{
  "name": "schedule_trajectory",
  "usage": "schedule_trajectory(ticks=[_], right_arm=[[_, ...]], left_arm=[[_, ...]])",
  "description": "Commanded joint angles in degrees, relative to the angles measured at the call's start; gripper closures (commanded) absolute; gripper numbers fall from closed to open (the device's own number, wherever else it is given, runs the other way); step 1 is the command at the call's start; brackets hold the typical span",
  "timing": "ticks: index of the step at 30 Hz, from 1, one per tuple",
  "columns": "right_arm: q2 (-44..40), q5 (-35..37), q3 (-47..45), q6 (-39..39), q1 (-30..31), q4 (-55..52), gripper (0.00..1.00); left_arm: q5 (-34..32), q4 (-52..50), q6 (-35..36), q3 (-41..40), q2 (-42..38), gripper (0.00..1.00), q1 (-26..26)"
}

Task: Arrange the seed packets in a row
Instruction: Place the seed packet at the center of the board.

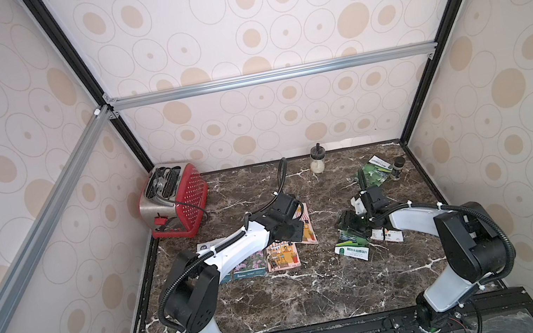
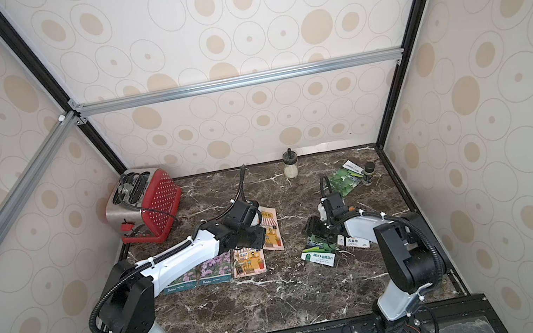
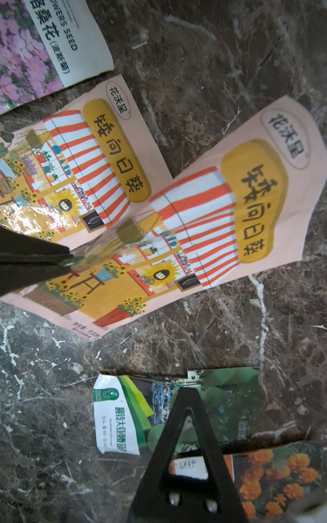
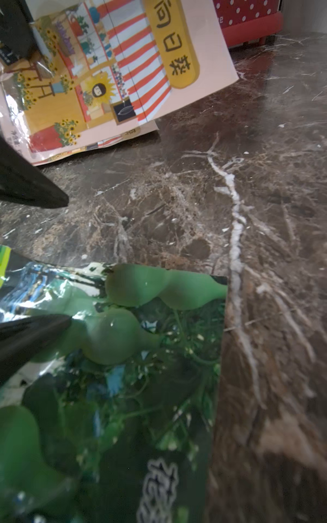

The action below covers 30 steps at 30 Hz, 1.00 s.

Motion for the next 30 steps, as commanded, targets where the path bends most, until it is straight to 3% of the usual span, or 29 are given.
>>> schedule_trajectory(ticks=[1, 17, 30], right_arm=[[1.5, 0.9, -1.8, -0.4, -0.4, -1.0, 0.36], [-14.7, 5.4, -2.4, -6.8, -6.2, -15.4, 0.36], [-15.9, 2.2, 0.1, -7.1, -6.2, -16.0, 0.36]], left_arm=[[0.9, 2.0, -1.9, 0.0, -0.7, 1.0, 0.1], [2.7, 4.5, -7.1, 1.0, 6.4, 1.0, -3.7], [2.3, 5.8, -10.9, -2.7, 7.2, 1.0, -7.2]])
